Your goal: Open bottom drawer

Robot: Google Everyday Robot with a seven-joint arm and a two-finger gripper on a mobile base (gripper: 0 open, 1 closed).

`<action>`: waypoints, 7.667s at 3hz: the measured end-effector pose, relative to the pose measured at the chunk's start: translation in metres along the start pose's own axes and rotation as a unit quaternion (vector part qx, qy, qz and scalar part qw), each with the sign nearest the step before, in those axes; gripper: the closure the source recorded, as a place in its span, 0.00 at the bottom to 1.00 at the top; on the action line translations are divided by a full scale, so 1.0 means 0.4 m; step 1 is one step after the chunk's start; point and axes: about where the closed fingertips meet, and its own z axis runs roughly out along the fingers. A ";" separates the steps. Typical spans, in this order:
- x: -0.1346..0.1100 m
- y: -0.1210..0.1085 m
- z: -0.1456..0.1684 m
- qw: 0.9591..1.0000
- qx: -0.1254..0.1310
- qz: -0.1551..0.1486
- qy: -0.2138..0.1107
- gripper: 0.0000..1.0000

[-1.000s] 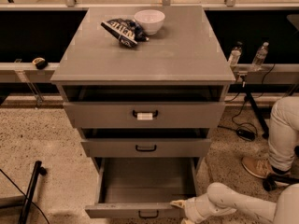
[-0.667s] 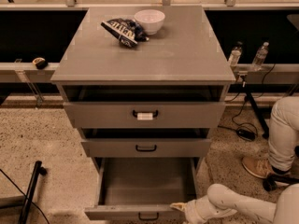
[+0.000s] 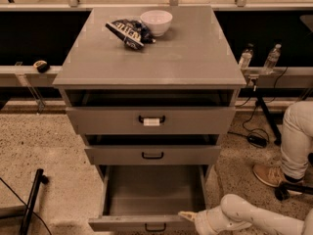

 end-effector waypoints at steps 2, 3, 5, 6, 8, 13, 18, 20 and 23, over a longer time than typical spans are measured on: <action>0.032 -0.026 0.011 1.000 0.001 0.010 0.019 0.00; 0.105 -0.056 0.051 0.998 -0.003 0.039 0.046 0.02; 0.119 -0.056 0.081 0.997 -0.013 0.039 0.059 0.21; 0.064 -0.034 0.089 0.999 -0.017 0.009 0.050 0.26; 0.020 0.029 0.120 0.998 -0.055 -0.003 0.034 0.48; 0.025 -0.026 0.116 0.998 -0.053 -0.002 0.041 0.00; 0.028 0.003 0.184 0.991 -0.112 0.046 0.055 0.24; 0.020 -0.022 0.166 0.992 -0.102 0.040 0.055 0.21; -0.092 -0.073 -0.041 0.998 -0.010 -0.037 0.040 0.00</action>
Offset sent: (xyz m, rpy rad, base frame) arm 0.0246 -0.0128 -0.0217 -0.0826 0.0120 -0.0350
